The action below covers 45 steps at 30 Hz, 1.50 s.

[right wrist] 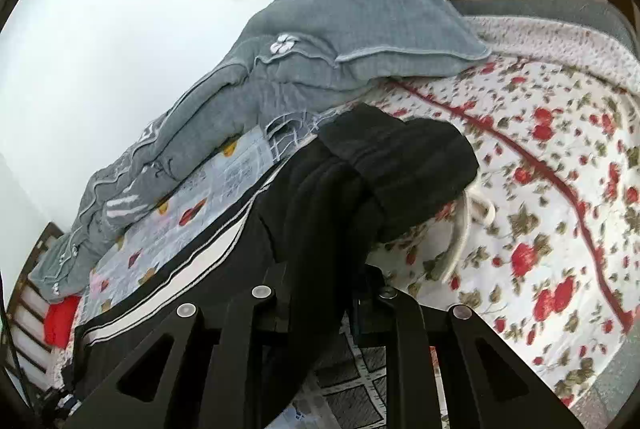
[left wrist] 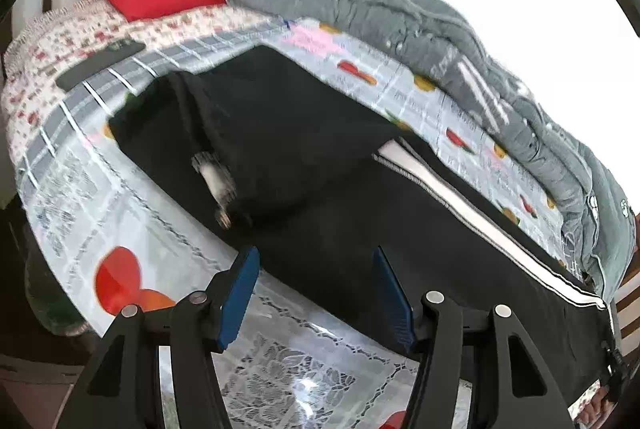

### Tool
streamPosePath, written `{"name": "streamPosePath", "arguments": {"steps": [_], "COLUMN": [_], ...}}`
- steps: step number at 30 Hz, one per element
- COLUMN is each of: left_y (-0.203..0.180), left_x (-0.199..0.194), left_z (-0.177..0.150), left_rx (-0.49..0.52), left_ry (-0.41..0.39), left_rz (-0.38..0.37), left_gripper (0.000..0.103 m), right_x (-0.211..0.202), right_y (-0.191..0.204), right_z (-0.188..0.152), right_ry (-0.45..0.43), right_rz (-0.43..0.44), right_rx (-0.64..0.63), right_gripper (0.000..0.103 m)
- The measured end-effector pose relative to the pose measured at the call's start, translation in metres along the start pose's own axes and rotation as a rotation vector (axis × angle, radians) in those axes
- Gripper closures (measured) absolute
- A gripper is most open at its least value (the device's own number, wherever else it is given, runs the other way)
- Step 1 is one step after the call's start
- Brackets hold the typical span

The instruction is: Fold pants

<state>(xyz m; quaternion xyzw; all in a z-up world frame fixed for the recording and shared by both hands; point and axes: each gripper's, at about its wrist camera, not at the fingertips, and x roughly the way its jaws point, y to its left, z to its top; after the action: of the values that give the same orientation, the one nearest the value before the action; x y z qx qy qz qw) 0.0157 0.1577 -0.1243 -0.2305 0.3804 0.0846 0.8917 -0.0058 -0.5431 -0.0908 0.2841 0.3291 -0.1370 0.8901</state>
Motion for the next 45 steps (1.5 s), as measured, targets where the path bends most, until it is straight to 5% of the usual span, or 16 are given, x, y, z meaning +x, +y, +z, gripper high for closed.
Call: {"name": "streamPosePath", "arguments": {"steps": [3,10,17,23,26,28,29,36,45], "left_y": [0.007,0.022,0.031,0.032,0.030,0.024,0.022,0.023,0.019], "left_x": [-0.012,-0.021,-0.011,0.003,0.018,0.027,0.030,0.036,0.059], "left_z": [-0.002,-0.004,0.006,0.019,0.025,0.028,0.030,0.074,0.141], "left_rx": [-0.004,0.064,0.130,0.160,0.179,0.228,0.253,0.187,0.162], "left_ry": [-0.006,-0.015,-0.013,-0.039,-0.017,-0.022,-0.026,-0.125,-0.164], "left_rz": [-0.016,-0.005,-0.031,-0.014,-0.027,-0.003,-0.007,-0.051,-0.001], "left_gripper": [0.046,0.047,0.048,0.048,0.063,0.091,0.093,0.094,0.094], "right_x": [0.010,-0.053,-0.080,-0.059,-0.043,-0.033,-0.028,0.010,0.039], "right_y": [0.010,0.044,0.117,0.167,0.184,0.192,0.195,0.217,0.237], "right_z": [-0.014,-0.040,-0.048,-0.076,-0.086,-0.090,-0.092,-0.100,-0.092], "right_ry": [0.084,-0.078,-0.120,-0.065,-0.036,-0.018,-0.008,0.048,0.070], "right_rz": [-0.143,-0.294,-0.185,-0.138,-0.130,-0.124,-0.123,-0.138,-0.133], "right_rx": [-0.125,-0.255,-0.354,-0.446,-0.465,-0.466,-0.469,-0.495,-0.509], "right_gripper": [0.073,0.061,0.053,0.046,0.046,0.046,0.046,0.046,0.046]}}
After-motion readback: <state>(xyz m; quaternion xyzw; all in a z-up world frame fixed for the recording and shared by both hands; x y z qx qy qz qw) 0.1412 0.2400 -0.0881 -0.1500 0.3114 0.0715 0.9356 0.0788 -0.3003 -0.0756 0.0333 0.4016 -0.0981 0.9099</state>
